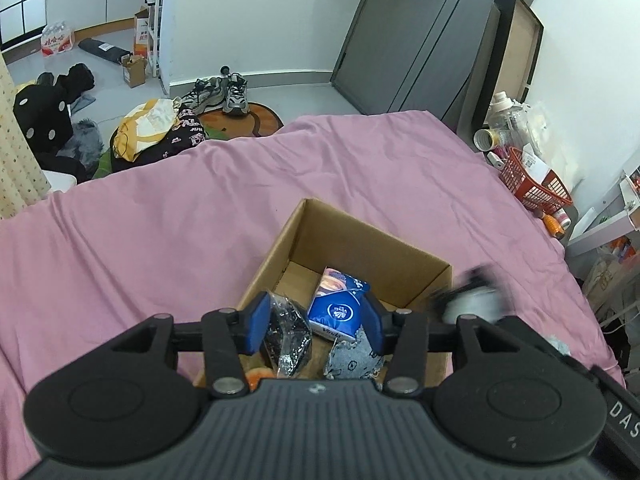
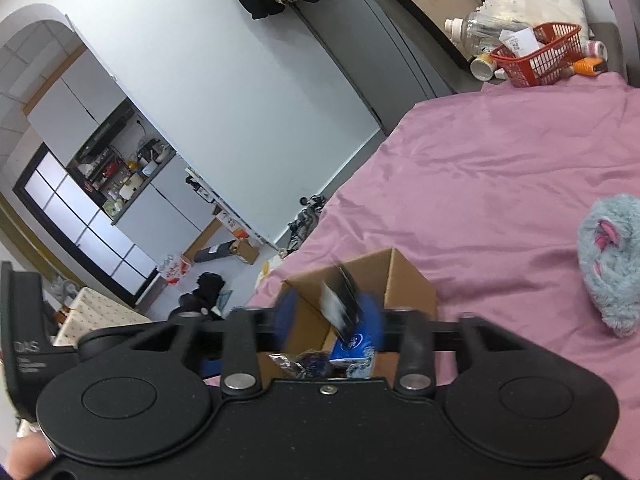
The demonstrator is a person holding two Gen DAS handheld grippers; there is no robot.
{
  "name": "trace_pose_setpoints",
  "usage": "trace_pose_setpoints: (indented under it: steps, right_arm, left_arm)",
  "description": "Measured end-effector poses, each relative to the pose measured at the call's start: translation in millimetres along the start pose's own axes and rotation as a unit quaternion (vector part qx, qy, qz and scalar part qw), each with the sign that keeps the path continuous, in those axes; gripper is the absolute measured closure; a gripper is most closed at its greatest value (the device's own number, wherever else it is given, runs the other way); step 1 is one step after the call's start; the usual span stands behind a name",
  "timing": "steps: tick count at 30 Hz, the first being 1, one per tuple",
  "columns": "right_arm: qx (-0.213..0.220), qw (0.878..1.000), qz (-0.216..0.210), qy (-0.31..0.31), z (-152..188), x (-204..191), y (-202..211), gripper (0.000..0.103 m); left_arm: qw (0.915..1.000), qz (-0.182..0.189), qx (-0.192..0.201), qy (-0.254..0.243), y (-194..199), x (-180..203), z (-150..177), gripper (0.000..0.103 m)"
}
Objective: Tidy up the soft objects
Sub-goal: 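Open both tools to drop the two black items into the box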
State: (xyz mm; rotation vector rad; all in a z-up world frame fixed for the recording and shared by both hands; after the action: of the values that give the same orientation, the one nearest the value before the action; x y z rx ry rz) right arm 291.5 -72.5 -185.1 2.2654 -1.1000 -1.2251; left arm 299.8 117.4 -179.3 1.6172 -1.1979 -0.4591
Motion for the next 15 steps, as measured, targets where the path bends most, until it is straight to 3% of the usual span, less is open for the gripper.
trace_pose_setpoints:
  steps: [6, 8, 11, 15]
  right_arm:
    - [-0.003, 1.000, 0.001, -0.020, -2, 6, 11, 0.057]
    - [-0.001, 1.000, 0.000, -0.025, -3, 7, 18, 0.047]
    - [0.004, 1.000, -0.005, -0.024, -5, 8, 28, 0.043]
    - [0.016, 1.000, 0.000, -0.021, -9, 10, 44, 0.030]
  left_arm:
    - [0.9998, -0.015, -0.004, -0.008, 2, 5, 3, 0.042]
    - [0.9999, -0.015, -0.002, -0.007, 5, 8, 5, 0.036]
    - [0.9998, -0.007, 0.013, -0.009, 13, 12, 8, 0.025]
    - [0.9996, 0.005, 0.021, -0.020, 23, 22, 13, 0.024]
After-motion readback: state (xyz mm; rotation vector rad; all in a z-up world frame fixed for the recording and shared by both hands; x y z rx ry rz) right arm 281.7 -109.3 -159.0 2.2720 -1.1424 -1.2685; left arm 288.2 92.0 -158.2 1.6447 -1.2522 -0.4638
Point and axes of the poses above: each gripper's, at about its wrist camera, not at the fingertips, and y roughly against the way its jaws point, x to its right, z to its underside, the point moved 7 cm from there along -y, roughly the way its jaws point, and after that the axes turned 12 degrees about -x, right-handed, at the moved point
